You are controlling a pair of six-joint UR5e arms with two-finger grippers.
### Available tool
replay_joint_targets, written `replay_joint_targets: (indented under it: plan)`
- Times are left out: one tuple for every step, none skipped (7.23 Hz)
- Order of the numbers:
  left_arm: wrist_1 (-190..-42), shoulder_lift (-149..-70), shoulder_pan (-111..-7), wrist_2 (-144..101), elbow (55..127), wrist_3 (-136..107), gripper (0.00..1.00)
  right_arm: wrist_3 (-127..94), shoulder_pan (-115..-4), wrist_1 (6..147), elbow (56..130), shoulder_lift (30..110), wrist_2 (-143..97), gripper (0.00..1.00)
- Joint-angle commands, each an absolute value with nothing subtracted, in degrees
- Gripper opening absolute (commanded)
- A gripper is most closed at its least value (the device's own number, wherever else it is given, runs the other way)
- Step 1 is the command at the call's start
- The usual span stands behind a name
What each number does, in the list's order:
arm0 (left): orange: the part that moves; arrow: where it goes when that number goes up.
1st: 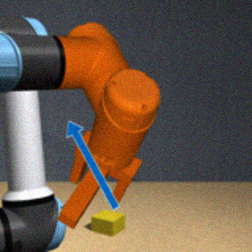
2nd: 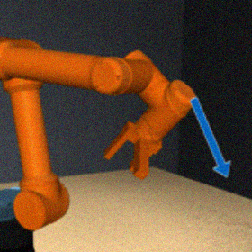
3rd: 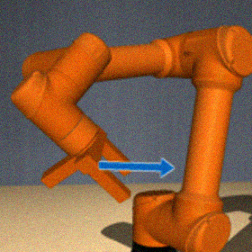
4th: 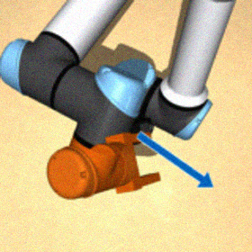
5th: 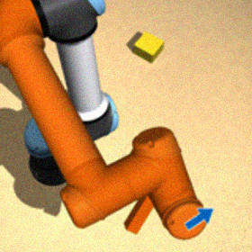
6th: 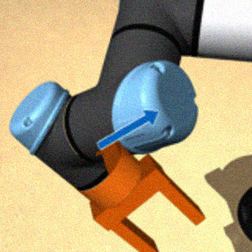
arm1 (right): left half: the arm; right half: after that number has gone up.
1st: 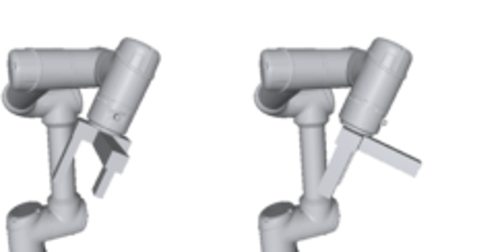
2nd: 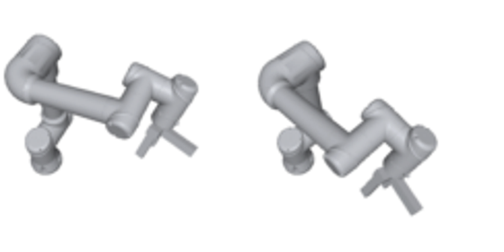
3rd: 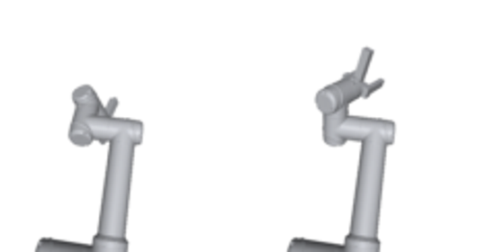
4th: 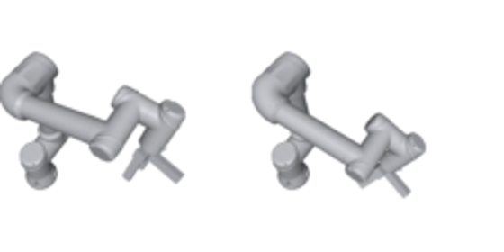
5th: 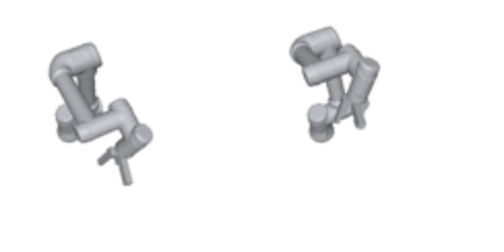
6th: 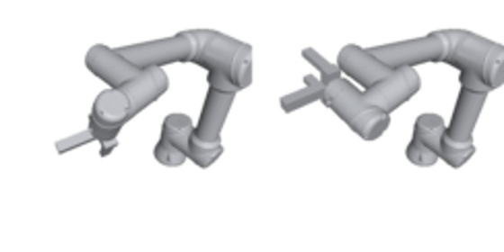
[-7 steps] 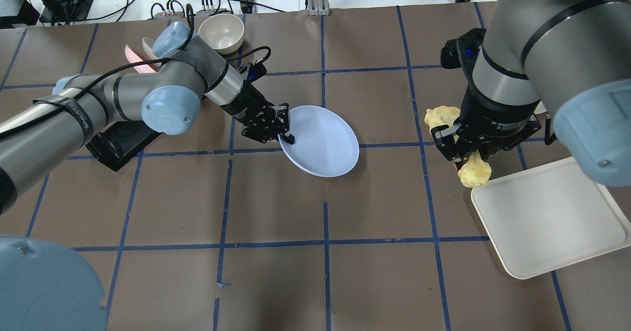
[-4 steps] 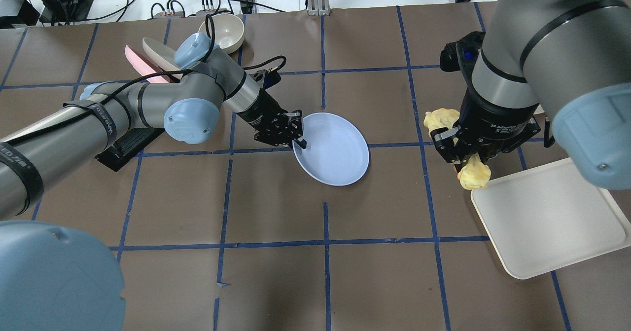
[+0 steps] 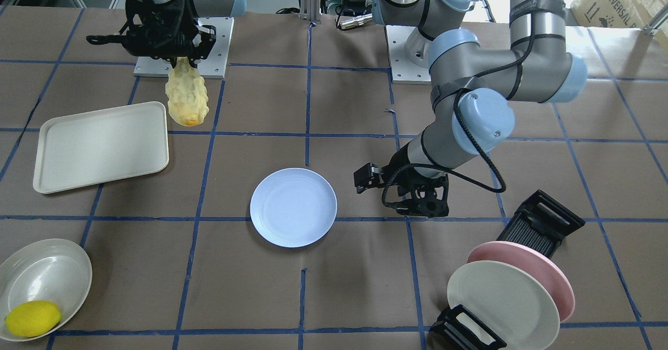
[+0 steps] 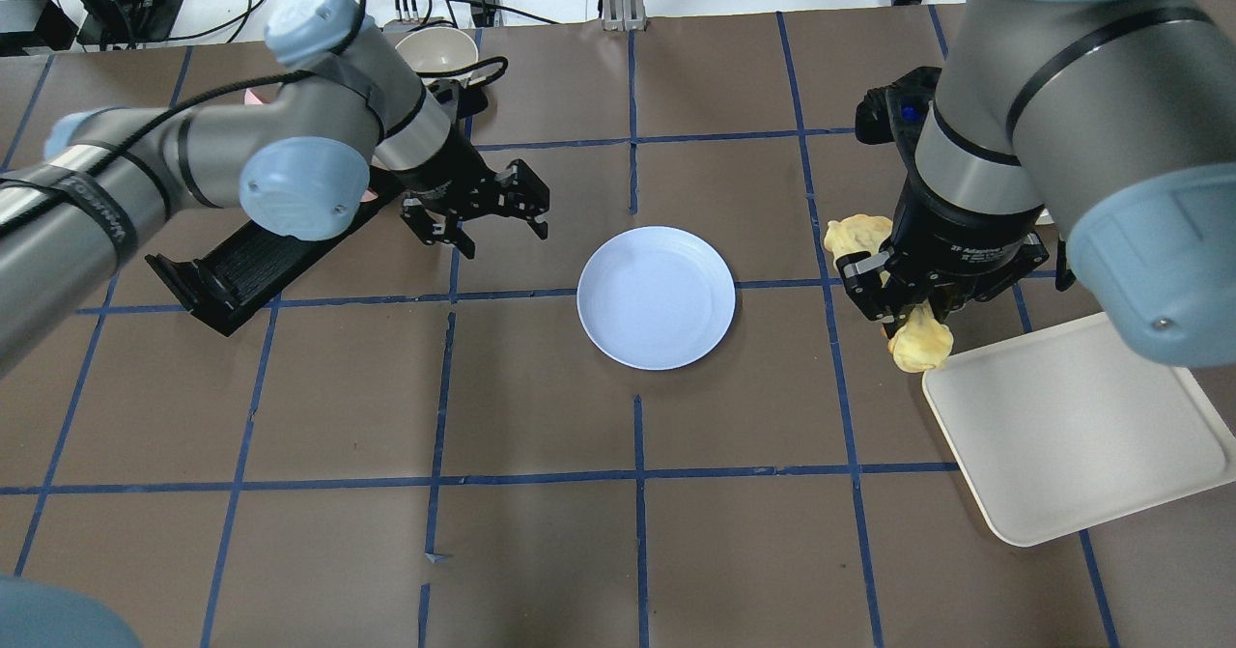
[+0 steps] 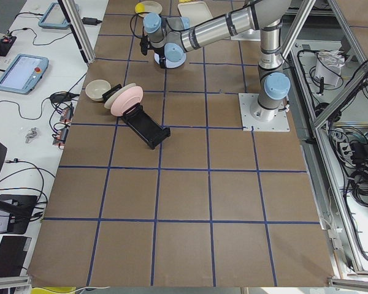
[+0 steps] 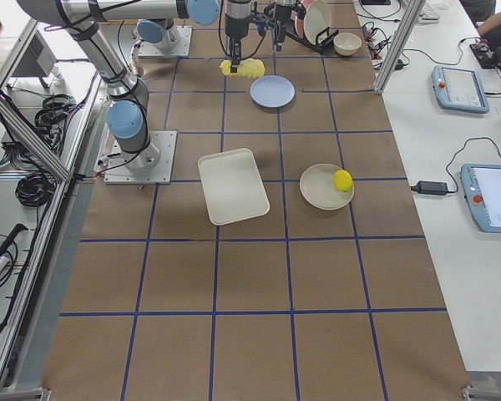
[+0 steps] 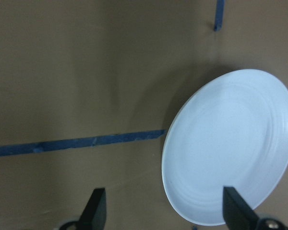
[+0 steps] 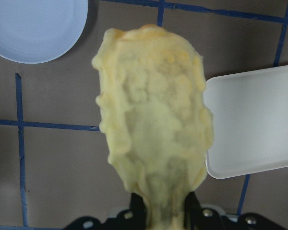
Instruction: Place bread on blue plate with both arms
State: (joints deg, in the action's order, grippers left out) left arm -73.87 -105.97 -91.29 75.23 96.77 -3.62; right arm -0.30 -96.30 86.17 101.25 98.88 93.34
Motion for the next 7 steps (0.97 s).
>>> replay_joint_targets:
  plan:
    - [-82.96, -95.59, -89.30, 87.39, 96.58, 0.15, 1.00, -3.40, -103.05, 96.96, 100.03, 88.40, 90.36, 0.37]
    - [-84.62, -91.54, -88.86, 88.49, 95.37, 0.61, 1.00, -6.04, -107.79, 103.56, 98.02, 81.46, 88.87, 0.36]
    - [-87.51, -89.06, -88.68, 92.94, 95.19, 0.70, 1.00, -6.33, -111.50, 109.97, 95.74, 74.51, 88.77, 0.36]
    - [-87.54, -87.82, -89.20, 94.90, 95.19, 0.88, 1.00, -6.76, -112.75, 116.22, 94.49, 68.27, 88.86, 0.36]
    - [-88.67, -86.24, -89.56, 95.97, 95.19, 0.88, 1.00, -6.59, -112.76, 119.41, 94.22, 64.72, 89.64, 0.36]
    - [-89.46, -84.83, -89.56, 95.80, 96.32, 0.88, 1.00, -6.59, -112.76, 119.44, 94.22, 64.25, 89.74, 0.37]
    - [-90.43, -85.08, -89.65, 95.89, 97.29, 0.88, 1.00, -6.42, -112.15, 119.44, 95.00, 64.16, 89.74, 0.50]
